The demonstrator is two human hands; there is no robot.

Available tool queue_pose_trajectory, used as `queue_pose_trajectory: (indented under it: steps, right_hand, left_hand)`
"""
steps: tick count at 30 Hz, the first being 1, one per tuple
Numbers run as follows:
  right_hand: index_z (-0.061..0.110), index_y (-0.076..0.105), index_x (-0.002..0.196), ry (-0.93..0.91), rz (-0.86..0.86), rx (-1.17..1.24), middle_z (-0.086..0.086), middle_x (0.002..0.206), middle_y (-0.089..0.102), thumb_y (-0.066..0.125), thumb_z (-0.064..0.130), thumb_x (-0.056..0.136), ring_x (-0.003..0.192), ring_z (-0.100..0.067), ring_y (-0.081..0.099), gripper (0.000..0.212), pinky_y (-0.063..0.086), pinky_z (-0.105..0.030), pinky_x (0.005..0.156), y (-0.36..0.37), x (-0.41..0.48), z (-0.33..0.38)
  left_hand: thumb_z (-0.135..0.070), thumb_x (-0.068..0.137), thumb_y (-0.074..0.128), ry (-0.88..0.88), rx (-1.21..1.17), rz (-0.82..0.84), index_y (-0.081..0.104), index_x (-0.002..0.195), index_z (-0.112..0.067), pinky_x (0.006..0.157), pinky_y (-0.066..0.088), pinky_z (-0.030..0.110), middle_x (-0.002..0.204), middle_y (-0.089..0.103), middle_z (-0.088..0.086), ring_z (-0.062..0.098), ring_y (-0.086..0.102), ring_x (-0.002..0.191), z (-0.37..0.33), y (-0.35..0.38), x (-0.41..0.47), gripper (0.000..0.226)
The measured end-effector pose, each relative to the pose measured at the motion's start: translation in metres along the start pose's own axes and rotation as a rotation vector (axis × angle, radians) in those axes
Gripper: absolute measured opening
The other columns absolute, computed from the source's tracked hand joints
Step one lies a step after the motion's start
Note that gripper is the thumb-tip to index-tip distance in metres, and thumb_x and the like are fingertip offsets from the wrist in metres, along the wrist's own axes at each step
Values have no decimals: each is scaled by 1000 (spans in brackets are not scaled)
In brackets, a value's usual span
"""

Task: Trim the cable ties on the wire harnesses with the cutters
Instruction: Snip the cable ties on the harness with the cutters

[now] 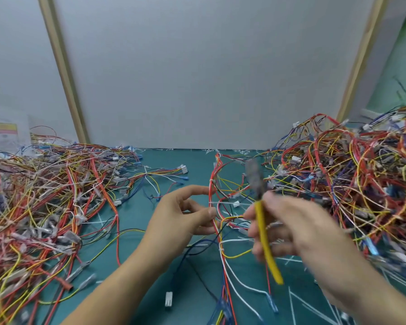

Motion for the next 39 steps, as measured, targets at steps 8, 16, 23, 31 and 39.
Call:
queue_pose_trajectory:
  steps: [8, 16, 23, 31, 39]
  right_hand:
    - [12, 67, 79, 223, 104, -281, -5, 67, 67, 49, 41, 100, 54, -24, 62, 41, 54, -37, 54, 6, 4, -23]
    - [20, 67, 79, 148, 101, -363, -3, 67, 66, 50, 44, 98, 53, -20, 63, 34, 54, -37, 54, 7, 2, -21]
    - [21, 67, 79, 128, 112, -403, -9, 70, 68, 49, 48, 95, 54, -22, 64, 36, 57, -46, 56, 6, 1, -18]
    - [23, 67, 80, 119, 117, -452, -7, 71, 69, 49, 48, 96, 56, -24, 67, 35, 58, -48, 59, 4, 1, -16]
    - [23, 67, 81, 106, 136, -497, -5, 72, 69, 47, 50, 96, 57, -22, 68, 36, 59, -46, 58, 2, 2, -18]
  left_hand:
    - [1, 87, 69, 42, -49, 15, 71, 107, -17, 69, 61, 32, 63, 59, 11, 24, 68, 66, -3, 0, -1, 27]
    - [-3, 88, 69, 73, -45, 89, 71, 111, -16, 70, 61, 32, 64, 57, 10, 21, 67, 66, -6, 1, -5, 27]
    - [-1, 88, 68, 82, -47, 94, 70, 112, -14, 69, 60, 31, 64, 57, 10, 20, 67, 67, -7, 2, -6, 27]
    - [-1, 88, 69, 96, -48, 90, 70, 111, -15, 69, 60, 32, 64, 59, 9, 20, 68, 67, -7, 3, -6, 27]
    - [-1, 88, 68, 103, -41, 104, 69, 114, -12, 69, 60, 31, 63, 59, 8, 21, 68, 68, -8, 3, -6, 28]
Point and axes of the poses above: each hand's wrist, its own x-axis towards the middle knuckle, its own y-axis out of the palm, z = x × y, the point moved 1 cm from there along x, towards the middle knuckle
